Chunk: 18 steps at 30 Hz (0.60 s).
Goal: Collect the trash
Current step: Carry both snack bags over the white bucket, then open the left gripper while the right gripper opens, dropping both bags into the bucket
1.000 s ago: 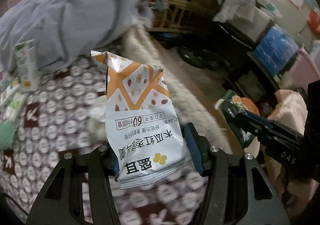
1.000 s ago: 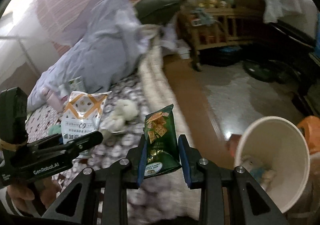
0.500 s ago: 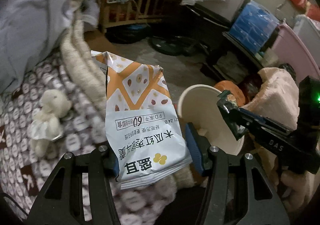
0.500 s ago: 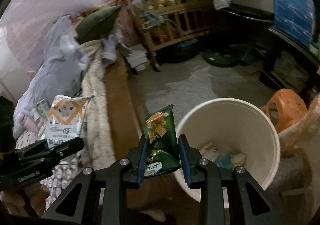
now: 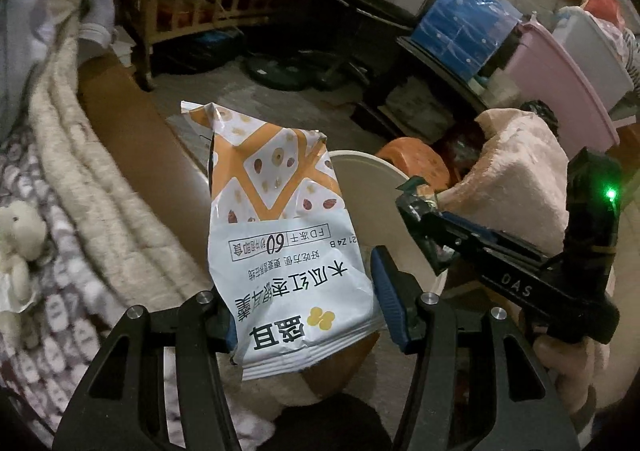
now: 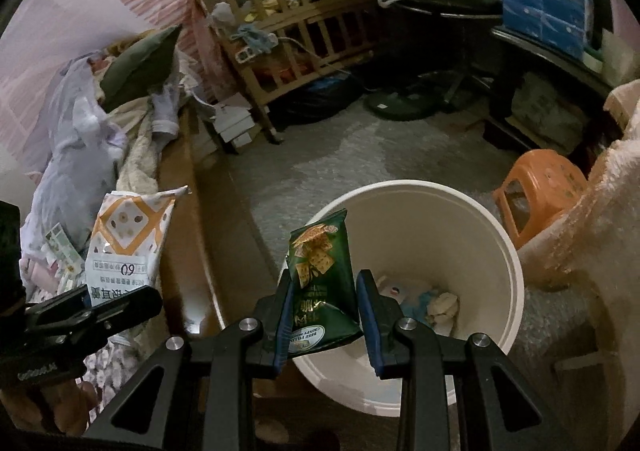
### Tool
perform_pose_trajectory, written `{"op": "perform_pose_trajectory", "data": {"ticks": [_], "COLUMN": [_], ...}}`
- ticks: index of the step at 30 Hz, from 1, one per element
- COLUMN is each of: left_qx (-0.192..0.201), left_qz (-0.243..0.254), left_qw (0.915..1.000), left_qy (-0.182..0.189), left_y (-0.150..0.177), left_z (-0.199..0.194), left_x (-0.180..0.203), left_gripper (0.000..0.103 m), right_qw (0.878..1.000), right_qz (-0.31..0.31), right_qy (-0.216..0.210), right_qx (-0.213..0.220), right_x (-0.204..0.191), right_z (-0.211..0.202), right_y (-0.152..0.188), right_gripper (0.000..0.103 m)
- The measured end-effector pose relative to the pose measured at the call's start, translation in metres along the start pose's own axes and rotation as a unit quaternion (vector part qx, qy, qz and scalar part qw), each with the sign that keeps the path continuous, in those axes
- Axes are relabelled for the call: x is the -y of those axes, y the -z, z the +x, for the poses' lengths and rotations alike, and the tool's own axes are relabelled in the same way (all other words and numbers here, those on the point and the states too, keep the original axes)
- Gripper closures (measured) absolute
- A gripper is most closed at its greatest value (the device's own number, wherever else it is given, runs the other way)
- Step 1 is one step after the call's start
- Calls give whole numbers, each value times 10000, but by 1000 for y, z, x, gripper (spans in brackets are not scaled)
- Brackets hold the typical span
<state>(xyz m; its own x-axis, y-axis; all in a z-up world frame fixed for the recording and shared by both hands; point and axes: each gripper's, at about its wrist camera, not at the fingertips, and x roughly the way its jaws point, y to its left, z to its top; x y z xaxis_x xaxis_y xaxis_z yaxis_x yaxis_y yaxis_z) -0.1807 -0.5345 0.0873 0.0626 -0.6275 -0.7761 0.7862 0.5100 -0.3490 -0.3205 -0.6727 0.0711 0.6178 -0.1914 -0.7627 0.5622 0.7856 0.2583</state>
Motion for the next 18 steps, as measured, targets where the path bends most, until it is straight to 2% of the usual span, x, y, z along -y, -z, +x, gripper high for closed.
{"op": "perform_pose_trajectory", "data": {"ticks": [14, 18], "left_qx": [-157, -112], "left_qz": [222, 258], "left_qw": [9995, 9994], "left_qy": [136, 220], "left_y": [-7, -8], "left_z": [23, 26], "left_x": [19, 21], "left_gripper": [48, 45], "right_qw": [9996, 9992], "right_qz": [248, 342], "right_qy": [116, 189], "right_qx": [-54, -54], "right_x": [23, 28], "right_z": [6, 7], "right_y": [2, 2], "right_gripper": [74, 74]}}
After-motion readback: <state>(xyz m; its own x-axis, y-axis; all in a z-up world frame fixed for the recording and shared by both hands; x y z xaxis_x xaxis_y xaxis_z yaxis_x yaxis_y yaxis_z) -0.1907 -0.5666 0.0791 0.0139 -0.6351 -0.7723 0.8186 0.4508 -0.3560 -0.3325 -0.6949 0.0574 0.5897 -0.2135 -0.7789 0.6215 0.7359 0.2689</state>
